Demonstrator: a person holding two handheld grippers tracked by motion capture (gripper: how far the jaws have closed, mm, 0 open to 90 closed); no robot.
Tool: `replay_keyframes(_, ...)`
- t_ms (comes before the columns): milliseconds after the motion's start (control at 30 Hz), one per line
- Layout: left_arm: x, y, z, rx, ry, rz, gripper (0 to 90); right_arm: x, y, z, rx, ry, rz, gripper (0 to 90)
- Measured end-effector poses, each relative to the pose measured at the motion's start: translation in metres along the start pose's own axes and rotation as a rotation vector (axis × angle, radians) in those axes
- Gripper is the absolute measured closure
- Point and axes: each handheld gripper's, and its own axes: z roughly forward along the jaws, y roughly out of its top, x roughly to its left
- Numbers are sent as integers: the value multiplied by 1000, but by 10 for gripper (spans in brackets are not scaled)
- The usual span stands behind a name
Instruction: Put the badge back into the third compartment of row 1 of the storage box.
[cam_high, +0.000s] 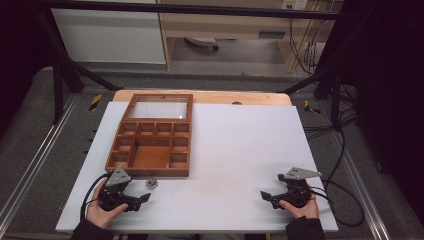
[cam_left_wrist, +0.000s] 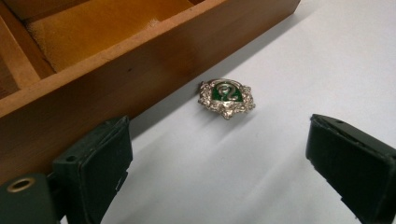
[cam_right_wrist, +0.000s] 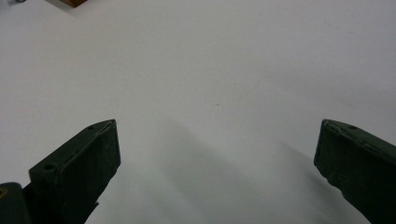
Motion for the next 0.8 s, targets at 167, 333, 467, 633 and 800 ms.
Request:
replay_keyframes(167, -2, 3, 1, 2, 0, 2, 79, 0, 0, 0, 0, -2, -3, 7)
replay_keyframes(333, -4, 8, 2, 5, 0, 9, 91, 0, 0, 0, 1, -1, -2, 6)
replay_keyframes(467, -5, 11, 2, 11, 6, 7, 101, 0, 0, 0, 2, -2, -1, 7)
replay_keyframes(633, -5, 14, 3, 27, 22, 5, 126, 0, 0, 0, 2, -4, -1, 7)
replay_keyframes(800, -5, 17, 6, 43, 27, 4, 153, 0, 0, 0, 2, -4, -4, 8)
